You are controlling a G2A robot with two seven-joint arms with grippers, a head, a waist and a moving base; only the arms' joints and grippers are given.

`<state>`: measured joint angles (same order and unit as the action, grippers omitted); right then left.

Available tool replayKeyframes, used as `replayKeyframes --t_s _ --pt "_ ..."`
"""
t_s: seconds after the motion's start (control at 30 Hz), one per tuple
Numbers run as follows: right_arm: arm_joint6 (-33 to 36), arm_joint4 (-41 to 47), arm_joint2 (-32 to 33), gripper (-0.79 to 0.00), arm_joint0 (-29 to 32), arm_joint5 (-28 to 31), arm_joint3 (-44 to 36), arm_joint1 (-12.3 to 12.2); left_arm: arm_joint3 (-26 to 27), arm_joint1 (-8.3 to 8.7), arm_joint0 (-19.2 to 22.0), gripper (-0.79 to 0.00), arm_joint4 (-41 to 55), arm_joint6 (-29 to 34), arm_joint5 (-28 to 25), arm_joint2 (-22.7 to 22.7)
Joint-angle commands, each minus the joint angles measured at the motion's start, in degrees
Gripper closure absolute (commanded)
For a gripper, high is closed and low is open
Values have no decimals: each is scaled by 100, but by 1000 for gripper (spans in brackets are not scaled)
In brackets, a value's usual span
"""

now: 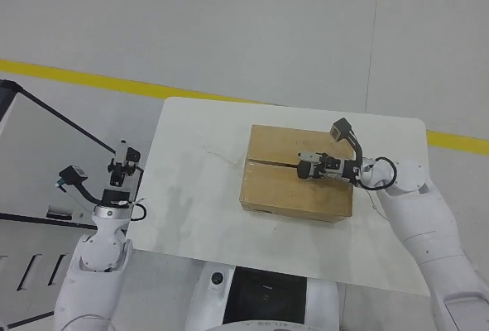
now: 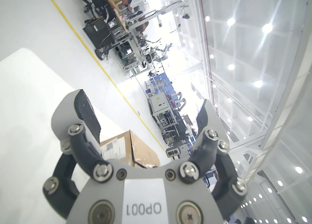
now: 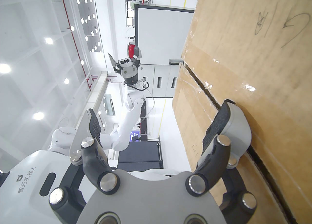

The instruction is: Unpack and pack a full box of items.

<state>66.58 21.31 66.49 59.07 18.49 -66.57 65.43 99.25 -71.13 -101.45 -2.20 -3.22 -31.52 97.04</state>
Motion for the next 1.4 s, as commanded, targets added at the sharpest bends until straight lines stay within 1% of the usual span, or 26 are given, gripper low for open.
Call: replayKeyframes --t_s 0.0,0.1,0.17,0.2,0.5,0.6,0.7,0.77,0.83,0.9,0.93,1.23,1.3,1.33,1.37 --pt "-91 3 52 -785 68 49 -82 -15 39 -35 37 -785 -213 -281 -76 -171" --pt "-177 18 132 -785 160 133 -196 -38 74 -91 4 -785 -574 -647 -123 -431" --pt "-209 23 183 -785 206 198 -276 -53 44 -117 -11 -785 -790 -806 -195 -542" --pt "-235 32 218 -785 229 236 -308 -61 22 -120 -41 -785 -844 -859 -241 -526" --pt "-140 212 466 -785 339 261 -536 -135 22 -120 -41 -785 -844 -859 -241 -526" --pt "-98 196 484 -785 355 252 -589 -150 26 -140 14 -785 -1090 -953 -165 -604" --pt "-75 185 489 -785 355 231 -569 -161 8 -196 75 -785 -1503 -1299 -147 -880" --pt "-66 193 494 -785 350 215 -542 -167 48 -254 136 -785 -1826 -1610 -47 -1197" --pt "-60 202 512 -785 347 203 -522 -175 99 -331 178 -785 -2018 -2012 217 -1578" --pt "-82 212 531 -785 348 193 -491 -182 64 -424 207 -785 -1988 -2404 611 -2023" --pt "-84 217 530 -785 349 188 -487 -184 -24 -441 251 -785 -2012 -2476 674 -2086" --pt "-84 259 515 -785 333 173 -436 -189 -8 -439 267 -785 -2057 -2449 668 -2079" --pt "-84 259 515 -785 333 173 -436 -189 -21 -412 400 -785 -2699 -2292 444 -2044" --pt "-84 259 515 -785 333 173 -436 -189 -82 -381 499 -785 -3359 -2243 253 -1970" --pt "-84 259 515 -785 333 173 -436 -189 -196 -373 571 -785 -3759 -2324 113 -1971"
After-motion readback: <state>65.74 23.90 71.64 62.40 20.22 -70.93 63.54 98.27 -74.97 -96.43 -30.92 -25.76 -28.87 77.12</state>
